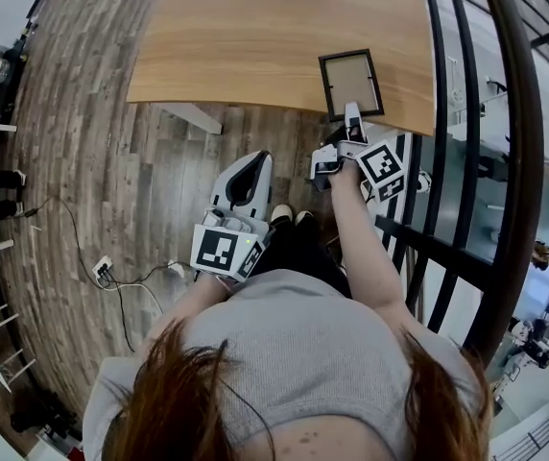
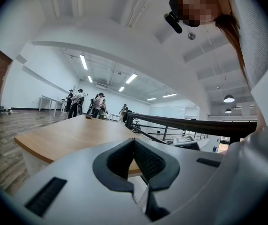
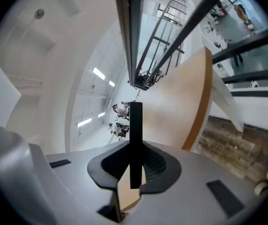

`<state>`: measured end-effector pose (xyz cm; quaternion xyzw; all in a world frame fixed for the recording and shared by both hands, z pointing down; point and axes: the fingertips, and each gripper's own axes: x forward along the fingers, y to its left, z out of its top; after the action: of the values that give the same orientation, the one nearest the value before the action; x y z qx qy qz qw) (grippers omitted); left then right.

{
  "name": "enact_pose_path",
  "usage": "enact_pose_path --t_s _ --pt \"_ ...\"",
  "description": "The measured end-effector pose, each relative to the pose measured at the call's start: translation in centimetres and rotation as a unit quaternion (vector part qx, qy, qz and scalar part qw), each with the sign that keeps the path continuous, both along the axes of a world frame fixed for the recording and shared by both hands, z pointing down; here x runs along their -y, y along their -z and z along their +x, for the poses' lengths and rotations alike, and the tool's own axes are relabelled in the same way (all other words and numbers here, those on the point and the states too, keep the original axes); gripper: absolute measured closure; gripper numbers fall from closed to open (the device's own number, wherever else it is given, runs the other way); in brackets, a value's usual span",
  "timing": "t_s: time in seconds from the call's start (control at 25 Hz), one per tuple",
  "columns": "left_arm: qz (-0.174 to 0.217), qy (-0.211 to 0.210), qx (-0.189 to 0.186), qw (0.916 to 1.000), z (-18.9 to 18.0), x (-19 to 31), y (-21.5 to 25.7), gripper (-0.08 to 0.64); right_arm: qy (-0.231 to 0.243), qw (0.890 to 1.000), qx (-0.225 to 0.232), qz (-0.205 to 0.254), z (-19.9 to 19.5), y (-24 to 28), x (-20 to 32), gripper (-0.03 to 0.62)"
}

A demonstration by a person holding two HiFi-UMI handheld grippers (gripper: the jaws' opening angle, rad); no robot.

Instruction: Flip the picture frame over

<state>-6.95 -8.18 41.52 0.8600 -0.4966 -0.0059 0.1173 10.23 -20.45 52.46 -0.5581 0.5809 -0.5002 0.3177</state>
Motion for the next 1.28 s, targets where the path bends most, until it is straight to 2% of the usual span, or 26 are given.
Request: enact_pose_path --t_s 0.12,0.2,0.28,0.36,0.4,0.44,0.48,0.52,0.64,0.76,0.88,0.96,1.08,1.2,1.28 --pt "-0.001 -0.005 -0.002 1.0 0.2 0.1 0.0 0.555 0.003 0.998 -0.06 -0.007 0.8 1.1 0.1 0.518" --pt "-0.002 -0.007 -0.002 1.0 0.3 0.1 0.0 0.554 0.005 0.99 -0.138 -0.011 1.4 1.9 0.2 0.518" --pt "-0.003 -0.009 -0.003 0.9999 0.5 0.0 -0.1 0.555 0.02 0.97 -0.241 0.003 1.6 3.1 0.3 0.518" --pt "-0.004 -0.011 -0.003 0.9999 0.6 0.0 -0.3 0.555 0.038 0.948 -0.314 0.026 1.4 4.1 0.8 0.518" --pt "-0.005 -0.012 -0.004 0.9999 0.7 0.0 -0.3 0.555 0.044 0.936 -0.347 0.033 1.3 4.5 1.0 0.518" --pt "-0.006 -0.013 -0.004 0.9999 0.7 0.0 -0.4 0.555 0.051 0.919 -0.388 0.035 1.2 4.7 1.2 0.518" --pt "-0.007 -0.013 -0.004 0.9999 0.8 0.0 -0.5 0.555 0.058 0.895 -0.441 0.037 1.2 5.0 1.4 0.518" --pt "-0.007 -0.013 -0.005 0.9999 0.8 0.0 -0.5 0.555 0.066 0.863 -0.5 0.039 1.1 5.3 1.5 0.518" --pt "-0.006 -0.011 -0.006 0.9999 0.8 0.3 -0.3 0.554 0.098 0.749 -0.653 0.057 0.1 6.0 1.9 0.52" --pt "-0.006 -0.009 -0.006 0.9999 0.7 0.3 -0.2 0.555 0.132 0.649 -0.745 0.079 -1.4 5.6 2.0 0.52" --pt "-0.006 -0.01 -0.005 0.9999 0.7 0.4 -0.2 0.555 0.149 0.561 -0.809 0.097 -2.5 5.1 2.0 0.52" --pt "-0.006 -0.008 -0.007 0.9999 0.6 0.4 -0.2 0.555 0.159 0.513 -0.836 0.11 -3.1 4.8 1.9 0.52" --pt "-0.008 -0.005 -0.007 0.9999 0.5 0.5 -0.3 0.555 0.174 0.449 -0.868 0.12 -3.7 3.8 1.9 0.52" --pt "-0.009 -0.003 -0.006 0.9999 0.4 0.7 -0.5 0.554 0.186 0.394 -0.891 0.126 -4.0 2.5 1.9 0.52" --pt "-0.01 -0.002 -0.007 0.9999 0.4 0.8 -0.7 0.554 0.194 0.362 -0.902 0.135 -4.4 1.6 1.4 0.52"
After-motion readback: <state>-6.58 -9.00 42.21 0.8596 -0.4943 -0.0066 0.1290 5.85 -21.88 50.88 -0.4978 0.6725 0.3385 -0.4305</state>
